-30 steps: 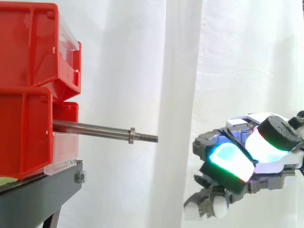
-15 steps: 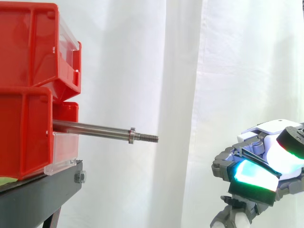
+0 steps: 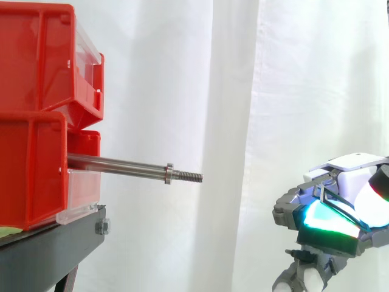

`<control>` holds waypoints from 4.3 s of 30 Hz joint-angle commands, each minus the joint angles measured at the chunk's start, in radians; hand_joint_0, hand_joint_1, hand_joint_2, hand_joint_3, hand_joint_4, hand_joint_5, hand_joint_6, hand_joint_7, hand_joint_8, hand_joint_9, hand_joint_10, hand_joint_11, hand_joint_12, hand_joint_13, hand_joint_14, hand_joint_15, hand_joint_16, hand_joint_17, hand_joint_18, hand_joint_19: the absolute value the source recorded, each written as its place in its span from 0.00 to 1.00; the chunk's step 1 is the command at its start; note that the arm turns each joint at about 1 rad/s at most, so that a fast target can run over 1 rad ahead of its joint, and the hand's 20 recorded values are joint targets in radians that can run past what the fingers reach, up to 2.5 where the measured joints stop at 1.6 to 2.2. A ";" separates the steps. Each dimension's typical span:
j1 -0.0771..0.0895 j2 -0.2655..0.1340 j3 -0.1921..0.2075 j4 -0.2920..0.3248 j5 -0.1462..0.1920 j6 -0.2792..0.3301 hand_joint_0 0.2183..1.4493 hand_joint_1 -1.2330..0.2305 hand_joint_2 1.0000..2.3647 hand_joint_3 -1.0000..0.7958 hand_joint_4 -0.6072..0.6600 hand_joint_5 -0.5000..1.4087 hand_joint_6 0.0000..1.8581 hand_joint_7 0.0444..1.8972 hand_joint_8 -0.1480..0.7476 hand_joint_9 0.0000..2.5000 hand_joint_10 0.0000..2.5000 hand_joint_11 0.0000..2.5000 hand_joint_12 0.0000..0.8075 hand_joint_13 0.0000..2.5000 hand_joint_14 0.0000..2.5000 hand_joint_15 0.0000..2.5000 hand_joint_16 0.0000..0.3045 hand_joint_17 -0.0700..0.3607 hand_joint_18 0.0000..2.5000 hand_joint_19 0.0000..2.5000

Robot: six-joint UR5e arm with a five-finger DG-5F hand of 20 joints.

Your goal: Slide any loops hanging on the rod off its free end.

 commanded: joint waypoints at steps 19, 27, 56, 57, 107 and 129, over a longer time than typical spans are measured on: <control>-0.005 0.012 0.040 -0.129 -0.020 0.008 0.13 0.30 0.00 0.28 0.69 0.18 0.40 0.63 0.51 0.27 0.00 0.06 0.43 0.21 0.00 0.00 0.17 0.44 0.20 0.00; -0.011 0.012 0.040 -0.137 -0.020 0.008 0.18 0.46 0.00 0.28 0.66 0.18 0.39 0.64 0.50 0.27 0.00 0.06 0.41 0.21 0.00 0.00 0.16 0.42 0.19 0.00; -0.011 0.012 0.040 -0.144 -0.024 0.010 0.32 0.27 0.00 0.28 0.62 0.17 0.43 0.68 0.45 0.26 0.00 0.07 0.34 0.20 0.00 0.00 0.13 0.37 0.17 0.00; -0.011 0.012 0.042 -0.144 -0.024 0.011 0.32 0.27 0.00 0.28 0.62 0.17 0.43 0.68 0.45 0.27 0.00 0.07 0.34 0.20 0.00 0.00 0.13 0.37 0.17 0.00; -0.008 0.012 0.042 -0.150 -0.026 0.017 0.34 0.26 0.00 0.28 0.59 0.16 0.43 0.68 0.44 0.26 0.00 0.07 0.34 0.20 0.00 0.00 0.13 0.38 0.17 0.00; -0.007 0.012 0.040 -0.150 -0.027 0.022 0.16 0.26 0.00 0.28 0.66 0.16 0.43 0.64 0.49 0.27 0.00 0.07 0.41 0.22 0.00 0.00 0.17 0.43 0.21 0.00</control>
